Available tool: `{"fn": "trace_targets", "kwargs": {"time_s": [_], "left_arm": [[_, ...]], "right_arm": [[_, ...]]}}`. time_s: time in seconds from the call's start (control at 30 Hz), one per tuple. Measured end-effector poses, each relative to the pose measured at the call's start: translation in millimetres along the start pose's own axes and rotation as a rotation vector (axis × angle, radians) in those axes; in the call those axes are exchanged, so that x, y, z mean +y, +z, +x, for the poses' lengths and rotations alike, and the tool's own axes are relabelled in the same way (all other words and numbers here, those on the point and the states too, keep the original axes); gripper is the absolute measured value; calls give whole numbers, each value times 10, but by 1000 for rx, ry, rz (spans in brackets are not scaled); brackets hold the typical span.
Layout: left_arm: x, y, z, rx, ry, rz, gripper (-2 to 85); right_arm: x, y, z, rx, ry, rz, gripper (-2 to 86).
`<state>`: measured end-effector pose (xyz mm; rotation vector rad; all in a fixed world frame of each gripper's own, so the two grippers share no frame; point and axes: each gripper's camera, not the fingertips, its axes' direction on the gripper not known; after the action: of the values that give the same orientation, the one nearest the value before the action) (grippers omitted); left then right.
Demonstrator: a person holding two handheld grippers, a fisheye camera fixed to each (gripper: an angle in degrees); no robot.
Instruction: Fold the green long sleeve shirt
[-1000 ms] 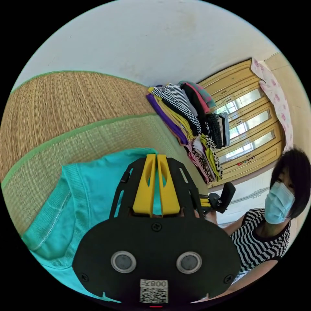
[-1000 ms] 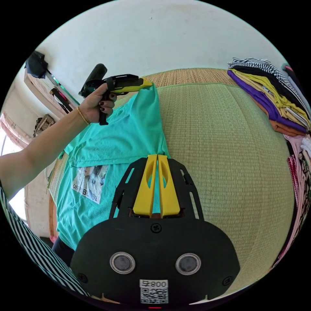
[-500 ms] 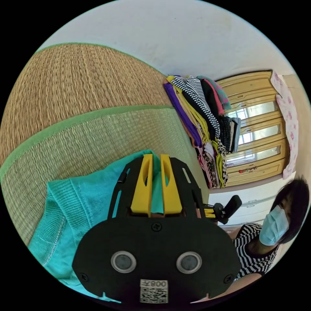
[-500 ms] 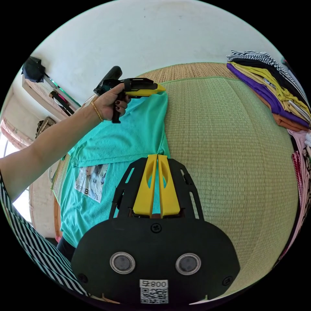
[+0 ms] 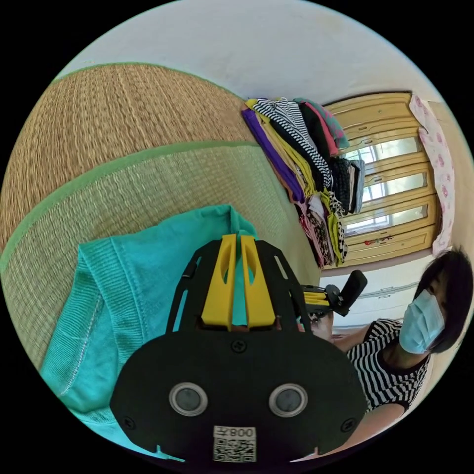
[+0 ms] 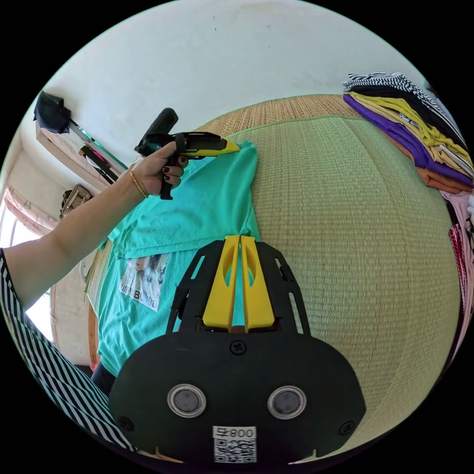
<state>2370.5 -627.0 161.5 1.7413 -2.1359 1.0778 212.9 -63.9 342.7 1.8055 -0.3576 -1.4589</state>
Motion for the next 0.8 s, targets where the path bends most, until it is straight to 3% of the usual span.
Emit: {"fn": "trace_targets", "kwargs": {"time_s": [0.17, 0.33, 0.53, 0.67, 0.8], "left_arm": [[106, -145, 49, 35, 65, 115, 14], [233, 25, -117, -37, 2, 76, 13], [389, 84, -153, 44, 22, 157, 15], [544, 242, -276, -30, -26, 100, 23], [834, 58, -198, -48, 4, 230, 26]], "right_arm": [[5, 32, 29, -18, 9, 5, 1], [1, 43, -23, -15, 1, 14, 1], [-4, -42, -71, -23, 4, 73, 1], [-76, 172, -114, 17, -2, 6, 1], [-120, 255, -168, 22, -2, -16, 1]]}}
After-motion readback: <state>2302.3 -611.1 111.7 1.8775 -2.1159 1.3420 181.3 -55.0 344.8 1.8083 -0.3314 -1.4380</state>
